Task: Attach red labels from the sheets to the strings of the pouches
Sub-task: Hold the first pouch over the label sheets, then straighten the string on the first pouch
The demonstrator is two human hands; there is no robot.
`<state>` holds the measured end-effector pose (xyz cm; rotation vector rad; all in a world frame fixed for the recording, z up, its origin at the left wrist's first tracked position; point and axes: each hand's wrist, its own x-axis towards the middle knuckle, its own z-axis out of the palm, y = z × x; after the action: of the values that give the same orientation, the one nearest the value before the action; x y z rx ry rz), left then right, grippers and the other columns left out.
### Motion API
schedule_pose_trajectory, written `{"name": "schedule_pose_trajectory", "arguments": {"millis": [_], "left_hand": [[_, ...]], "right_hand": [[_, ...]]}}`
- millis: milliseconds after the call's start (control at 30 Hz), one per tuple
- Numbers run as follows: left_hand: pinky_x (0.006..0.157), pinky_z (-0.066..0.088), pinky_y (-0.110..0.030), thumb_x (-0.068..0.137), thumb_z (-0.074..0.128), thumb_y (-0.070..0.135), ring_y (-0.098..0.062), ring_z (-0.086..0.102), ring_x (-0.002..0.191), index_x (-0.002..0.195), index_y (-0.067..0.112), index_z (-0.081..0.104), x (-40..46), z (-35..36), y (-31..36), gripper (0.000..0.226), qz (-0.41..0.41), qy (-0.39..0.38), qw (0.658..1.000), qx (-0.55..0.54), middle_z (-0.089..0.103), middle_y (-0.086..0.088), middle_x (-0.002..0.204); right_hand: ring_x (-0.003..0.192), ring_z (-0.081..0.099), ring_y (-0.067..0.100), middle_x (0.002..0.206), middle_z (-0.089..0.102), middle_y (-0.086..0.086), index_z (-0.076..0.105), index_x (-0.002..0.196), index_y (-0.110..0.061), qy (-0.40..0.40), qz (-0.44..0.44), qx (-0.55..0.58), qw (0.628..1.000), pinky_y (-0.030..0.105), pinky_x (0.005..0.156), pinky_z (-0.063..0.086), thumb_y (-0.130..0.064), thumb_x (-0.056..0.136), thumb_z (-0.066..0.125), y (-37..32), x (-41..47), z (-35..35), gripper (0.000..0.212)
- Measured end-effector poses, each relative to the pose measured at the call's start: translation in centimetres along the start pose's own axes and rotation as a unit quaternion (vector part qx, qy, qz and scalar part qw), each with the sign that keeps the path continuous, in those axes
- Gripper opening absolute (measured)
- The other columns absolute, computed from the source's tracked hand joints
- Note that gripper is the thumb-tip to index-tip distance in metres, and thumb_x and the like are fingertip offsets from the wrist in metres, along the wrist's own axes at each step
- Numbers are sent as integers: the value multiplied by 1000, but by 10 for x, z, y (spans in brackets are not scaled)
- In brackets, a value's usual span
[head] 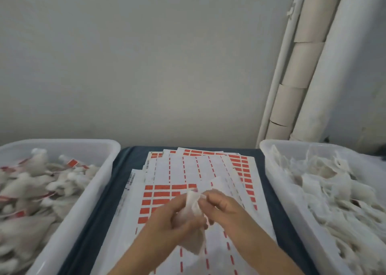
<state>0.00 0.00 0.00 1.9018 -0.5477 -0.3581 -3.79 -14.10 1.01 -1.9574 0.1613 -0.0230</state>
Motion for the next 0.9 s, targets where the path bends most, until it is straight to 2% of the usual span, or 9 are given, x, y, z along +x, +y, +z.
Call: {"name": "schedule_pose_trajectory", "arguments": {"millis": [67,200,300,400,467,567,633,767,900], "left_hand": [[67,45,-10,81,65,36,-1,61,78,82,34,65,8,5,-11,2,-39,46,998,20,65,21,82],[56,38,-7,75,72,39,-1,59,64,63,24,66,18,14,-52,19,-93,169,981,-14,63,20,59],[50,35,-4,70,74,42,1,56,60,57,24,57,13,24,-63,28,-62,211,975,37,58,35,62],[55,38,2,73,73,40,15,54,69,61,30,53,8,27,-62,25,-25,191,979,61,46,51,65],[56,38,3,72,73,40,24,51,74,69,34,55,8,26,-59,19,-36,173,984,2,48,52,65],[64,46,-8,55,63,55,6,63,78,82,34,61,3,23,-55,35,-61,151,979,-119,60,42,76],[56,48,-10,57,61,54,7,63,80,90,33,62,0,21,-55,39,-67,129,971,-188,65,33,83],[48,44,-5,64,64,49,12,60,78,91,34,61,-3,22,-53,30,-67,139,961,-231,66,29,82],[50,43,-4,69,67,43,14,58,80,86,30,57,0,25,-57,24,-53,156,973,-160,62,33,80]], "right_hand": [[78,56,8,89,57,-14,52,95,-29,23,30,31,999,3,57,45,-36,95,42,14,14,11,12],[80,60,15,94,58,-4,51,102,-28,41,57,135,988,21,73,54,-39,86,50,38,25,24,19],[84,63,5,94,61,-19,51,98,-33,76,7,77,994,13,70,53,-45,63,69,53,11,29,42],[78,63,-3,80,67,-27,58,85,-36,134,-15,-1,991,2,63,45,-35,69,75,61,3,31,24],[75,63,-8,71,68,-29,63,75,-36,139,-25,24,990,0,60,43,-27,71,74,63,0,25,14],[63,67,3,66,71,-15,68,70,-30,118,-45,90,988,4,56,45,-13,76,69,62,-5,17,18],[57,67,9,62,71,-6,69,74,-24,117,-55,108,986,6,53,47,-11,79,65,59,-7,17,15],[71,66,7,79,69,-13,64,91,-25,135,-54,140,979,10,58,49,-35,76,56,57,-5,21,20],[84,58,-6,92,59,-34,56,92,-32,179,-91,63,978,4,62,47,-55,60,70,56,-6,32,41]]}}
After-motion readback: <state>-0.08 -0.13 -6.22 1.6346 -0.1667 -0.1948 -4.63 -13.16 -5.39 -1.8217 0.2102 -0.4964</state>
